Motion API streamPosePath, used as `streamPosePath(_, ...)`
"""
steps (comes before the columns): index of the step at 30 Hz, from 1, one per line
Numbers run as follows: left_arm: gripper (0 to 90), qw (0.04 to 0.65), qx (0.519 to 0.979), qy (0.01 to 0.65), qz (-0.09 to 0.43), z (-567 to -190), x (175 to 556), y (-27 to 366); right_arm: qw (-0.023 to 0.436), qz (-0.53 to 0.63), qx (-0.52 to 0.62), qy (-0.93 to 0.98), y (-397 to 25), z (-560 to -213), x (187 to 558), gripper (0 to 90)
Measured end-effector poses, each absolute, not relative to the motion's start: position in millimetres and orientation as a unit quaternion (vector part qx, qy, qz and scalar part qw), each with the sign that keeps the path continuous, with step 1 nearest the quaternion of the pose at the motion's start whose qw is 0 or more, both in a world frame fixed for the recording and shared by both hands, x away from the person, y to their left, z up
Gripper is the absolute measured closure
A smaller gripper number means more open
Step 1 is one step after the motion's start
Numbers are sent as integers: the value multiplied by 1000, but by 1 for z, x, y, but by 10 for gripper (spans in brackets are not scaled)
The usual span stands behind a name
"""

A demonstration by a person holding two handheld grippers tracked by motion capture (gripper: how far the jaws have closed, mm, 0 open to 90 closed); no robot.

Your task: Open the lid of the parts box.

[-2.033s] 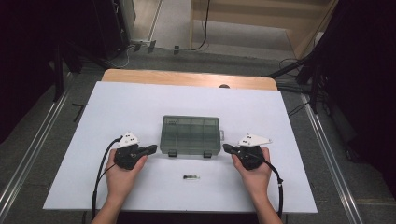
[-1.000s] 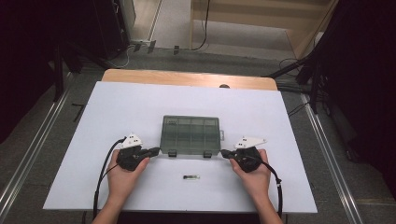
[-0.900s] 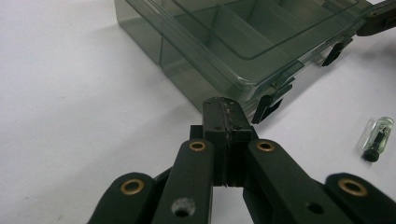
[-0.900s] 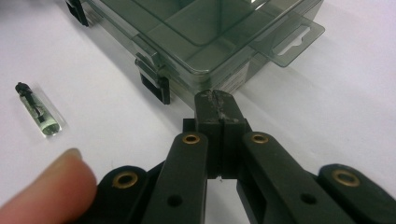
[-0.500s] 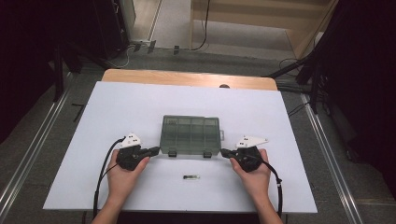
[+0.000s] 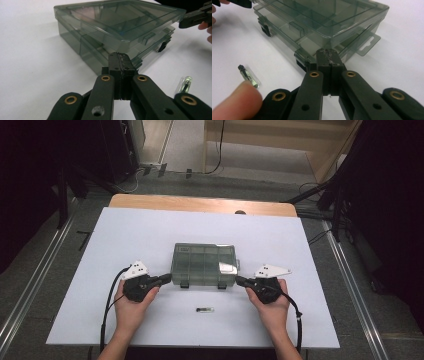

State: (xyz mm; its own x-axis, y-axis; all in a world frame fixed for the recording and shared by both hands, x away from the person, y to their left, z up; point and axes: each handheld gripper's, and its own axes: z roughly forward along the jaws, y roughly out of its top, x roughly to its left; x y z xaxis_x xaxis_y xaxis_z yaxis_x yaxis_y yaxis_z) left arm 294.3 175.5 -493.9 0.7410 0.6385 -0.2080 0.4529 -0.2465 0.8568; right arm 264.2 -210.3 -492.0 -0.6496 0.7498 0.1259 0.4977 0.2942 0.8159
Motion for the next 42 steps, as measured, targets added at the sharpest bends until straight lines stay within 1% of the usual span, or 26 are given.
streamPosePath(3, 900, 513, 780, 345, 95, -492, 295, 174, 158, 457, 397, 780, -209, -490, 263, 900)
streamPosePath(12, 900, 538, 764, 344, 97, -490, 297, 171, 174, 481, 392, 765, -205, -488, 261, 900)
streamPosePath(20, 900, 549, 754, 343, 115, -486, 301, 166, 201, 495, 397, 746, -202, -486, 263, 900)
streamPosePath(27, 900, 552, 754, 333, 126, -483, 302, 157, 208, 496, 403, 741, -198, -485, 266, 890)
streamPosePath(28, 900, 554, 752, 333, 129, -483, 301, 156, 214, 494, 402, 741, -197, -484, 266, 889)
streamPosePath(33, 900, 564, 745, 336, 119, -483, 305, 154, 219, 495, 402, 738, -196, -479, 272, 900)
streamPosePath(42, 900, 569, 742, 329, 129, -473, 316, 149, 225, 501, 402, 733, -200, -464, 282, 900)
